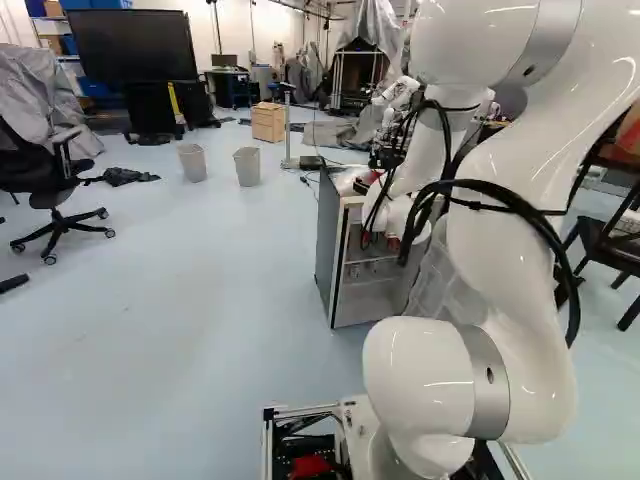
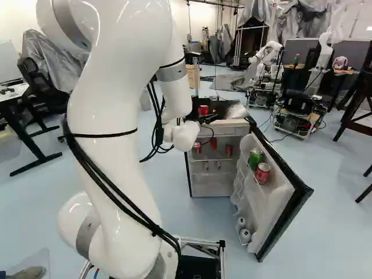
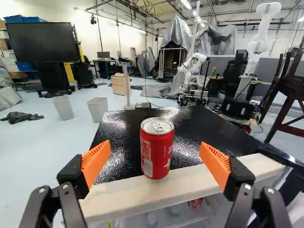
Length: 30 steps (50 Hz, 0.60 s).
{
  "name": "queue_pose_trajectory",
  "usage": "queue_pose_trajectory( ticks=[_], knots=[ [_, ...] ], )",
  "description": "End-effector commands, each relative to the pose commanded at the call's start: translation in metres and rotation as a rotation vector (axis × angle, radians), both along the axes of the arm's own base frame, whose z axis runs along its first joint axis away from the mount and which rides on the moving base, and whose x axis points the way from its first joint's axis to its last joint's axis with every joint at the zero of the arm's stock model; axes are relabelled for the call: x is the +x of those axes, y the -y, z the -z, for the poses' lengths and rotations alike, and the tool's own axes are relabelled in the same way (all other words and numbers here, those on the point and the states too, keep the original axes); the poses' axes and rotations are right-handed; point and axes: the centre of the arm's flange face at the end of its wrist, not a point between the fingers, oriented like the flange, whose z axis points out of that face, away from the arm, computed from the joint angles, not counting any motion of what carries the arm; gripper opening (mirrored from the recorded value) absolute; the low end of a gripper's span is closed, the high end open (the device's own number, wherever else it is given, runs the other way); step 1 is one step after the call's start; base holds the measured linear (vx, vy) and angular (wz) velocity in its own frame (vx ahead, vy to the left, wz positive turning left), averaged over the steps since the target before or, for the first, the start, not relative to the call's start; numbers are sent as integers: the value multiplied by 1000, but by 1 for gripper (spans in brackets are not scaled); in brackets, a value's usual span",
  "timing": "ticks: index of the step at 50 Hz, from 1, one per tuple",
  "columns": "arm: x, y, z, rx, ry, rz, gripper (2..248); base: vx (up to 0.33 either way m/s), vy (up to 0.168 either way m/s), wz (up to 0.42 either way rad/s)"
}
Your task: Grab a drink from the fridge
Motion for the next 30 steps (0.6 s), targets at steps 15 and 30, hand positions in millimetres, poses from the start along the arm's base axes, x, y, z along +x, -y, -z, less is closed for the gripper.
queue_pose_trajectory(
  ticks=[15, 30],
  knots=[
    [-31, 4, -18, -6, 19, 27, 247, 0, 0, 0],
    [-53, 19, -31, 1, 14, 106, 247, 0, 0, 0]
  ],
)
